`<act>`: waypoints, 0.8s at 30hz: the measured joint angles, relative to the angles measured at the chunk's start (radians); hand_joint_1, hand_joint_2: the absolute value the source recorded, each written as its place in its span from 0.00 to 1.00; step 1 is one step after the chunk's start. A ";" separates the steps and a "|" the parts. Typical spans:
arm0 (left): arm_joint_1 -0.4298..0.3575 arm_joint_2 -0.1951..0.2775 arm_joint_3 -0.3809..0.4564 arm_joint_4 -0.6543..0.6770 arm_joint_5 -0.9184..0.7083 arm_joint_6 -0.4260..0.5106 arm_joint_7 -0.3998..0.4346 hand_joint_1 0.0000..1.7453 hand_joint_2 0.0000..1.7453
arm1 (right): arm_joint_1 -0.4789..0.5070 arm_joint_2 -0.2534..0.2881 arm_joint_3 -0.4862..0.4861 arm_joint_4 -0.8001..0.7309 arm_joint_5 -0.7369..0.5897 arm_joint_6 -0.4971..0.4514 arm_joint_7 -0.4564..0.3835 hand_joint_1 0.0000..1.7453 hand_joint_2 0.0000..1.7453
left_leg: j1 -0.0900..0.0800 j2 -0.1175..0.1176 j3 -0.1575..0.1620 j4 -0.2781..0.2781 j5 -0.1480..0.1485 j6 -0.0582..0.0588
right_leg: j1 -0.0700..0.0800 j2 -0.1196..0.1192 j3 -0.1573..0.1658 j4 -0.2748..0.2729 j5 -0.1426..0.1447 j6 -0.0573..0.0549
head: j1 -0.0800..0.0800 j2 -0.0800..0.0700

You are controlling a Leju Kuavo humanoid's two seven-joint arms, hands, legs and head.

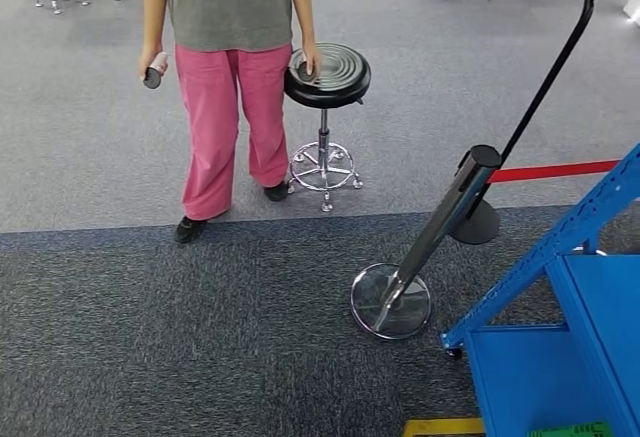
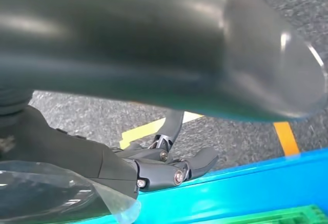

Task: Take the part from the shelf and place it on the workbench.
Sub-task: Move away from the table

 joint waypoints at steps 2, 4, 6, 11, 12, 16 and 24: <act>0.006 0.011 -0.018 0.001 0.000 0.006 0.000 0.00 0.00 | -0.005 0.000 0.001 0.000 0.000 0.000 0.000 0.00 0.00 | -0.003 0.033 -0.001 0.000 -0.002 0.003 | -0.001 -0.035 -0.067 0.135 -0.067 0.008 | 0.003 0.000; 0.008 0.023 -0.038 0.001 0.006 0.013 0.002 0.00 0.00 | -0.003 0.000 0.001 0.001 0.000 0.001 0.000 0.00 0.00 | -0.004 0.065 0.000 0.000 -0.005 0.002 | -0.004 -0.044 -0.090 0.187 -0.073 0.014 | 0.003 0.000; 0.008 0.033 -0.059 0.001 0.020 0.025 0.007 0.00 0.00 | 0.000 0.000 0.001 0.001 0.000 0.002 0.000 0.00 0.00 | -0.004 0.092 0.004 0.001 -0.009 -0.002 | -0.005 -0.064 -0.031 0.084 -0.014 0.015 | 0.004 0.000; 0.006 0.063 -0.108 0.001 0.057 0.053 0.016 0.00 0.00 | 0.001 0.000 0.002 0.000 -0.001 0.002 -0.002 0.00 0.00 | -0.010 0.137 0.025 0.002 -0.022 -0.029 | 0.001 -0.109 0.065 -0.096 0.049 -0.014 | -0.002 0.000; 0.004 0.068 -0.117 0.001 0.064 0.058 0.018 0.00 0.00 | 0.003 0.000 0.002 0.000 -0.002 0.001 -0.002 0.00 0.00 | -0.008 0.140 0.028 0.003 -0.025 -0.035 | 0.001 -0.099 0.067 -0.097 0.051 -0.021 | -0.002 0.000; 0.003 0.086 -0.152 0.000 0.087 0.075 0.021 0.00 0.00 | 0.004 0.000 0.000 -0.001 -0.005 -0.002 -0.001 0.00 0.00 | -0.001 0.047 -0.029 0.152 -0.122 -0.050 | -0.001 -0.056 0.073 -0.103 0.060 -0.040 | -0.008 0.000; 0.006 0.135 -0.237 0.000 0.147 0.128 0.038 0.00 0.00 | 0.008 0.000 0.007 -0.004 -0.021 -0.014 0.014 0.00 0.00 | -0.002 -0.061 -0.017 0.049 -0.010 -0.025 | 0.009 0.059 0.073 -0.097 0.058 -0.038 | -0.007 0.000</act>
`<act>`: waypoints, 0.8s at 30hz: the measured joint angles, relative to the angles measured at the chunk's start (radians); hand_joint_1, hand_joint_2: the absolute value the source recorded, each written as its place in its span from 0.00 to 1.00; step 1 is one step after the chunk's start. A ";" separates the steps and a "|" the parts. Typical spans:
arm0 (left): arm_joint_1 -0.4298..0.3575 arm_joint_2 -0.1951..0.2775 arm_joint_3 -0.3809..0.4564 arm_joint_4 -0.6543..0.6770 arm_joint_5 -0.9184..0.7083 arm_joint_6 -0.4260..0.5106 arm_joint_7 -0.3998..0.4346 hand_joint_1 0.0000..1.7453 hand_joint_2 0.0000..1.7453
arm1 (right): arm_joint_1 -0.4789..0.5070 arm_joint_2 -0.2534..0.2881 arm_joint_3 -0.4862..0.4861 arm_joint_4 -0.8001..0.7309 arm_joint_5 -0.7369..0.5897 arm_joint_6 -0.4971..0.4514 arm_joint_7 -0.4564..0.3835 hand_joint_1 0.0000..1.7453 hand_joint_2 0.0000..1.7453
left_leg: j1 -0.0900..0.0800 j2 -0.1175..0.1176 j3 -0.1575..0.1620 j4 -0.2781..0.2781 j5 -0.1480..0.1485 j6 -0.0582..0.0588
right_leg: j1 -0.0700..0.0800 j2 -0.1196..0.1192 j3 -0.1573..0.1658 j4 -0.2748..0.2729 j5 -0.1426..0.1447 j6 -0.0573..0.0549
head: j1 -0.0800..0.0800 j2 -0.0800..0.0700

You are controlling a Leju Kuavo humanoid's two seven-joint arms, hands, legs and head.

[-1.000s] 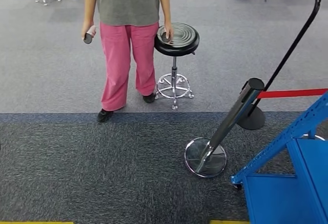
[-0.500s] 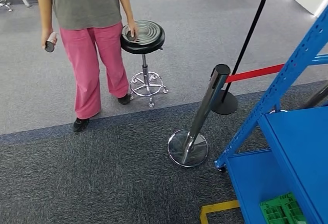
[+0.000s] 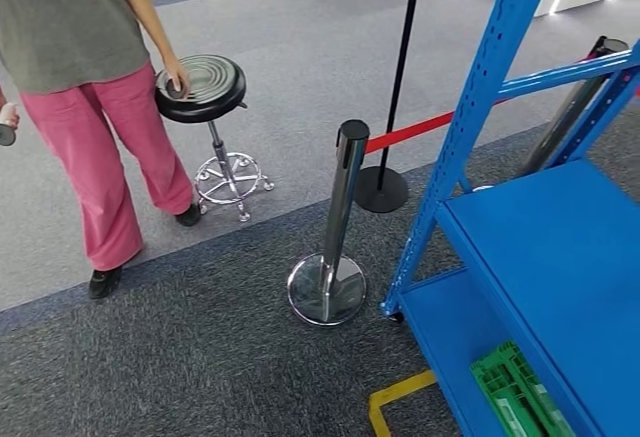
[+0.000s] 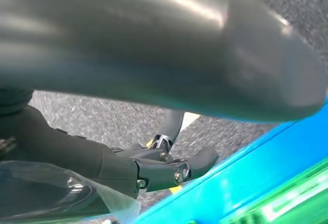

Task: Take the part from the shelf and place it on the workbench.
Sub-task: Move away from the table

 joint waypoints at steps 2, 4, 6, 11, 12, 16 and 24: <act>-0.001 0.009 -0.017 0.000 0.005 0.005 0.002 0.00 0.00 | 0.004 0.000 0.002 -0.002 -0.001 -0.001 0.001 0.00 0.00 | -0.002 -0.009 0.010 -0.029 -0.003 0.005 | -0.003 0.026 -0.014 0.003 0.002 0.012 | 0.000 0.000; -0.004 0.016 -0.030 0.000 0.010 0.009 0.003 0.00 0.00 | 0.011 0.000 0.003 -0.004 -0.002 -0.002 0.002 0.00 0.00 | -0.001 0.017 0.010 -0.037 0.002 0.014 | -0.005 0.024 -0.026 0.010 -0.001 0.022 | 0.000 0.000; -0.006 0.021 -0.044 0.000 0.018 0.016 0.004 0.00 0.00 | 0.013 0.000 0.003 -0.006 -0.003 -0.005 0.002 0.00 0.00 | 0.002 0.049 0.012 -0.046 0.007 0.024 | -0.003 -0.034 -0.059 0.076 -0.045 0.029 | 0.006 0.000; -0.008 0.033 -0.076 0.000 0.037 0.031 0.005 0.00 0.00 | 0.015 0.000 0.008 -0.007 -0.007 -0.006 0.006 0.00 0.00 | -0.001 0.128 0.014 -0.046 0.001 0.027 | -0.009 -0.103 -0.156 0.274 -0.121 0.046 | 0.011 0.000; -0.010 0.035 -0.081 0.000 0.041 0.034 0.006 0.00 0.00 | 0.018 0.000 0.009 -0.008 -0.008 -0.006 0.007 0.00 0.00 | -0.001 0.141 0.016 -0.045 -0.001 0.025 | -0.011 -0.111 -0.129 0.225 -0.091 0.048 | 0.012 0.000; -0.015 0.046 -0.104 0.000 0.057 0.046 0.005 0.00 0.00 | 0.019 0.000 0.015 -0.013 -0.014 -0.006 0.012 0.00 0.00 | -0.009 0.184 0.030 -0.038 -0.018 0.005 | -0.009 -0.178 -0.015 0.019 -0.009 0.035 | 0.009 0.000; -0.034 0.069 -0.147 0.004 0.090 0.067 -0.002 0.00 0.00 | 0.024 0.000 0.019 -0.015 -0.017 -0.001 0.016 0.00 0.00 | 0.000 0.094 -0.060 0.200 -0.153 -0.023 | -0.007 -0.098 -0.004 0.005 -0.002 -0.006 | 0.001 0.000</act>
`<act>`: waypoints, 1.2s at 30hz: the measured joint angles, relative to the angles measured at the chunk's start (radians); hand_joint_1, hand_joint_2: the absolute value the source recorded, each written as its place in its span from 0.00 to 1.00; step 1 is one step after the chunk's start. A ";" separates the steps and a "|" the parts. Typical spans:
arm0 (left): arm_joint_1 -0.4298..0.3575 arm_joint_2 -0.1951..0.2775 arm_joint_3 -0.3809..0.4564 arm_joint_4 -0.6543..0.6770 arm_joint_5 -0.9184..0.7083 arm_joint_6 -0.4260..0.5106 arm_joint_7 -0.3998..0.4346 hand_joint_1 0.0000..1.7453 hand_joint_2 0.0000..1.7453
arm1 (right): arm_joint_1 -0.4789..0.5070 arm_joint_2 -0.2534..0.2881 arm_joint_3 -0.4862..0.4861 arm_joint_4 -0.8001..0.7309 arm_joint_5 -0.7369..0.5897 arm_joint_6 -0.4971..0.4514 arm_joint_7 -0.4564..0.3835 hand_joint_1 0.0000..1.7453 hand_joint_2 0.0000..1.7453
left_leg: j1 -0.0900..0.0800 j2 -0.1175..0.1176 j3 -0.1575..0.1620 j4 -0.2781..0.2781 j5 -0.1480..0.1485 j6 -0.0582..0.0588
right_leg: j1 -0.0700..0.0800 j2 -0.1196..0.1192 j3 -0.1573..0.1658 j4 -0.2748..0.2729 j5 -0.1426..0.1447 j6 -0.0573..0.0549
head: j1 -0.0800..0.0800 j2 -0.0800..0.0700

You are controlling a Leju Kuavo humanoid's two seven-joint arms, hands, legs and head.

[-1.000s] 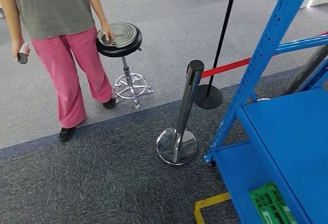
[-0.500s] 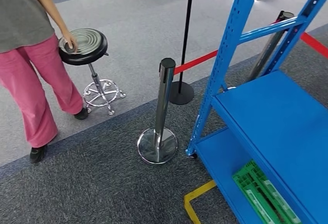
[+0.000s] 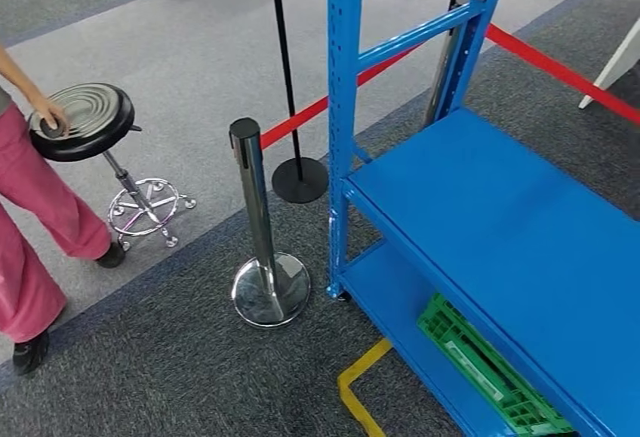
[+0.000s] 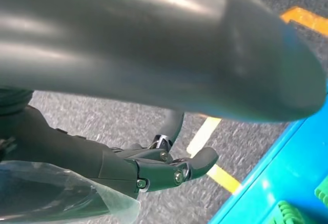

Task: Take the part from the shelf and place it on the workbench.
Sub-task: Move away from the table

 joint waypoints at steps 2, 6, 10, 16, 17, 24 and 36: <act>-0.001 0.004 -0.009 0.003 0.008 0.004 0.000 0.00 0.00 | -0.001 0.000 0.001 0.001 -0.001 0.001 0.000 0.00 0.00 | -0.001 -0.009 -0.029 0.044 0.011 0.006 | 0.004 0.029 0.001 0.000 -0.001 -0.002 | 0.000 0.000; -0.006 0.012 -0.026 0.005 0.028 0.020 -0.001 0.00 0.00 | -0.003 0.000 0.001 0.001 -0.002 0.001 0.000 0.00 0.00 | -0.003 -0.078 0.046 -0.168 0.143 0.027 | 0.008 0.084 0.005 0.003 -0.004 0.002 | 0.001 0.000; -0.017 0.023 -0.050 0.008 0.054 0.039 -0.002 0.00 0.00 | 0.000 0.000 0.003 0.001 -0.004 -0.002 0.000 0.00 0.00 | -0.003 -0.083 0.062 -0.225 0.152 0.036 | 0.003 0.122 -0.016 0.007 0.000 0.023 | 0.001 0.000; -0.022 0.029 -0.082 0.012 0.076 0.052 -0.003 0.00 0.00 | -0.008 0.000 0.006 0.001 -0.008 -0.005 -0.001 0.00 0.00 | -0.002 0.013 0.064 -0.238 0.154 0.054 | 0.001 0.000 -0.151 0.275 -0.137 0.046 | 0.015 0.000; -0.024 0.031 -0.086 0.013 0.080 0.054 -0.003 0.00 0.00 | -0.007 0.000 0.007 0.001 -0.009 -0.005 -0.001 0.00 0.00 | -0.002 0.028 0.065 -0.238 0.153 0.053 | -0.001 -0.004 -0.155 0.284 -0.130 0.049 | 0.015 0.000; -0.040 0.043 -0.118 0.015 0.119 0.077 -0.006 0.00 0.00 | -0.008 0.000 0.008 0.002 -0.021 -0.008 -0.001 0.00 0.00 | -0.008 0.100 0.089 -0.236 0.135 0.023 | 0.005 -0.068 -0.010 0.006 -0.005 0.023 | 0.012 0.000; -0.064 0.103 -0.246 0.016 0.254 0.169 -0.013 0.00 0.00 | -0.011 0.000 0.009 0.002 -0.051 -0.028 0.005 0.00 0.00 | 0.002 -0.067 0.039 -0.153 0.140 0.018 | 0.004 0.080 0.006 -0.002 0.007 -0.004 | 0.008 0.000</act>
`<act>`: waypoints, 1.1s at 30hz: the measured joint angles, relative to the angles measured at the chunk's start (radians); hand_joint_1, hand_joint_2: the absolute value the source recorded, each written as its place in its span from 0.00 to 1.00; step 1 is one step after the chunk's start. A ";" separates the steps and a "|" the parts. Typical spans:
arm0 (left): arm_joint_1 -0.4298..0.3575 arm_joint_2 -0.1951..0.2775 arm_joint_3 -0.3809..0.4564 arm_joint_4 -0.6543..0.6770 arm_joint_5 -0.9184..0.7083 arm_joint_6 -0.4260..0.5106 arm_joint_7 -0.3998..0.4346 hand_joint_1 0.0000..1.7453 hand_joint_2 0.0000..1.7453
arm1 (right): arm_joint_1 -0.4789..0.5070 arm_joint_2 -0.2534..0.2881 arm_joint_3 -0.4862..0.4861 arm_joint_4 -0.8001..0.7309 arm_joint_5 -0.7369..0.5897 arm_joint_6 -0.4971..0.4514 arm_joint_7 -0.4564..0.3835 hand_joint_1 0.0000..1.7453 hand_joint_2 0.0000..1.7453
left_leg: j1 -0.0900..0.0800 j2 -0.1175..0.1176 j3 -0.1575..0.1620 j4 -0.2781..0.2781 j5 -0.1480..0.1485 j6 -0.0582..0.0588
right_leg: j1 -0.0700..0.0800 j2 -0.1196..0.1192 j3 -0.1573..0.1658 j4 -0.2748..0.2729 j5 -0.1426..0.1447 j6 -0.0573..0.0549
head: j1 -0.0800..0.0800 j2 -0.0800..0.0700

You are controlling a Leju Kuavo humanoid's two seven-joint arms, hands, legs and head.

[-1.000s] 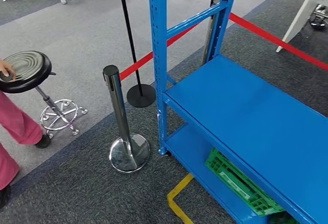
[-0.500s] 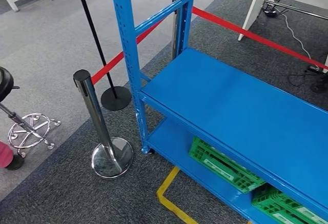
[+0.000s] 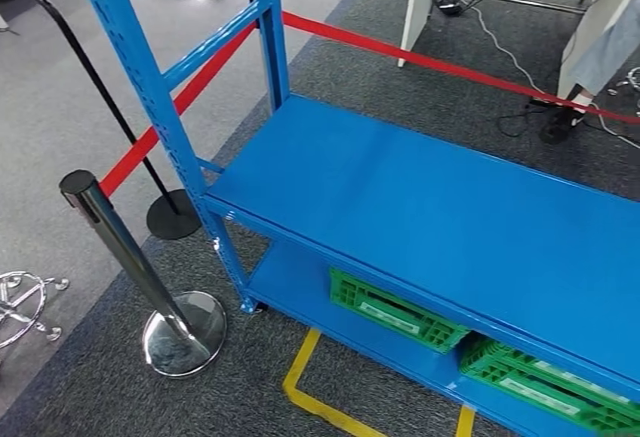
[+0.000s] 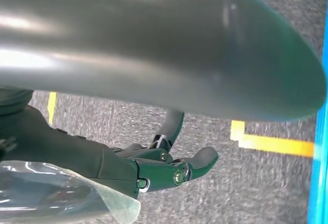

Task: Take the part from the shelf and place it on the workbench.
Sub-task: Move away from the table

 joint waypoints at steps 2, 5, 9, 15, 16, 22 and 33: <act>-0.003 0.009 -0.018 0.000 0.007 0.006 -0.001 0.00 0.00 | 0.000 0.000 0.000 0.000 -0.001 0.000 0.000 0.00 0.00 | -0.001 -0.036 0.025 -0.067 0.018 0.008 | -0.002 0.027 -0.010 0.003 0.003 0.010 | 0.000 0.000; -0.010 0.017 -0.033 0.000 0.010 0.009 -0.002 0.00 0.00 | 0.005 0.000 0.001 0.000 -0.001 0.000 0.001 0.00 0.00 | -0.002 -0.007 0.028 -0.084 0.020 0.020 | -0.007 0.043 -0.031 0.006 0.005 0.030 | 0.000 0.000; -0.012 0.020 -0.046 -0.001 0.010 0.011 -0.003 0.00 0.00 | 0.001 0.000 0.002 0.000 -0.001 -0.001 0.001 0.00 0.00 | 0.000 0.056 0.029 -0.097 0.026 0.036 | -0.006 -0.071 -0.119 0.185 -0.104 0.047 | 0.013 0.000; -0.016 0.021 -0.055 -0.001 0.014 0.013 -0.002 0.00 0.00 | 0.003 0.000 0.003 0.000 -0.001 -0.002 0.001 0.00 0.00 | -0.004 0.141 0.037 -0.094 0.017 0.024 | -0.009 -0.132 -0.045 0.083 -0.036 0.053 | 0.014 0.000; -0.016 0.021 -0.058 -0.001 0.018 0.016 -0.002 0.00 0.00 | 0.002 0.000 0.004 0.000 -0.001 -0.003 0.001 0.00 0.00 | -0.006 0.151 0.040 -0.093 0.013 0.018 | -0.008 -0.147 -0.016 0.030 -0.021 0.046 | 0.013 0.000; -0.034 0.041 -0.097 -0.007 0.081 0.056 -0.006 0.00 0.00 | 0.006 0.000 0.003 0.000 -0.006 -0.015 0.003 0.00 0.00 | -0.002 0.132 0.038 -0.044 -0.034 -0.015 | -0.007 -0.113 0.001 -0.007 -0.009 0.001 | 0.004 0.000; -0.063 0.084 -0.212 -0.008 0.185 0.133 -0.022 0.00 0.00 | -0.001 0.000 0.005 0.000 0.034 -0.014 -0.007 0.00 0.00 | -0.002 -0.032 0.016 -0.073 0.029 0.012 | 0.000 0.024 0.000 -0.002 -0.006 0.004 | 0.001 0.000</act>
